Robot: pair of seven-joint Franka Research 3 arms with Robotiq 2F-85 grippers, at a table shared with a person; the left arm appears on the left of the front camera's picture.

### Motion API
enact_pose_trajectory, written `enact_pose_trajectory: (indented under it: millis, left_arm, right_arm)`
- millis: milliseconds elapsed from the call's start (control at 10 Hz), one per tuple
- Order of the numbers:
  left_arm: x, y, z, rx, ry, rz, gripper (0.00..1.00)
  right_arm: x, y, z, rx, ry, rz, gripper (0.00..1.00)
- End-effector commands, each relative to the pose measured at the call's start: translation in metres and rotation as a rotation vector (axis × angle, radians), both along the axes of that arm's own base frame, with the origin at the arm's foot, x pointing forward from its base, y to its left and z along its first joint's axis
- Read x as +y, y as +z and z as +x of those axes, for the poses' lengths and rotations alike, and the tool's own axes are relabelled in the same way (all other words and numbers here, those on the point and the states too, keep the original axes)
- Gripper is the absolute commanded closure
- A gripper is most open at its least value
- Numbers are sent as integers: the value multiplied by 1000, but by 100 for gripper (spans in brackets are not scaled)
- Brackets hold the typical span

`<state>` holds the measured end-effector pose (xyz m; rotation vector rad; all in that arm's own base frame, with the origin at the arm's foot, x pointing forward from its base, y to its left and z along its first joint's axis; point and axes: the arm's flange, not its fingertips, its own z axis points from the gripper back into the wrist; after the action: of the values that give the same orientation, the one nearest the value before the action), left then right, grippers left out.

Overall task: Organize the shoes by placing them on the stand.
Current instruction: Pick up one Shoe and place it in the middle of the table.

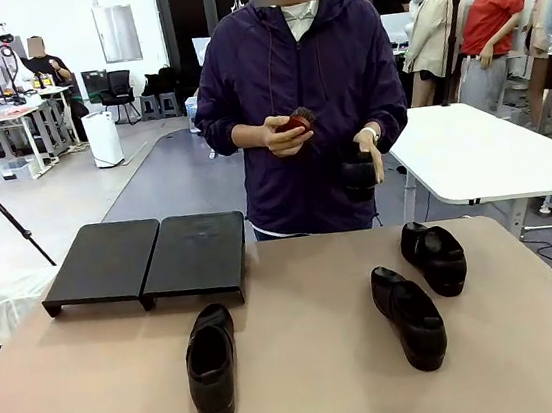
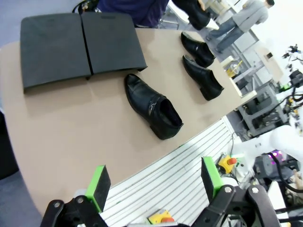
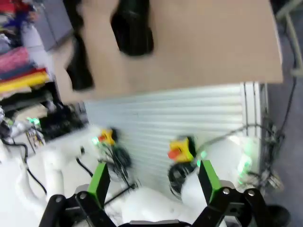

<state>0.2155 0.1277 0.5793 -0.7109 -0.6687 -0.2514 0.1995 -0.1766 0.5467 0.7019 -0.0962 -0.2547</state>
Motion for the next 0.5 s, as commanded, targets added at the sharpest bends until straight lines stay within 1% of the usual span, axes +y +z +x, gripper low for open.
enact_pose_trajectory:
  millis: [0,400]
  left_arm:
    - [0,0,0,-18,-12,-8,0]
    - [0,0,0,-18,-12,-8,0]
  right_arm:
    - [11,5,5,75,91,-53,0]
    - [11,5,5,75,91,-53,0]
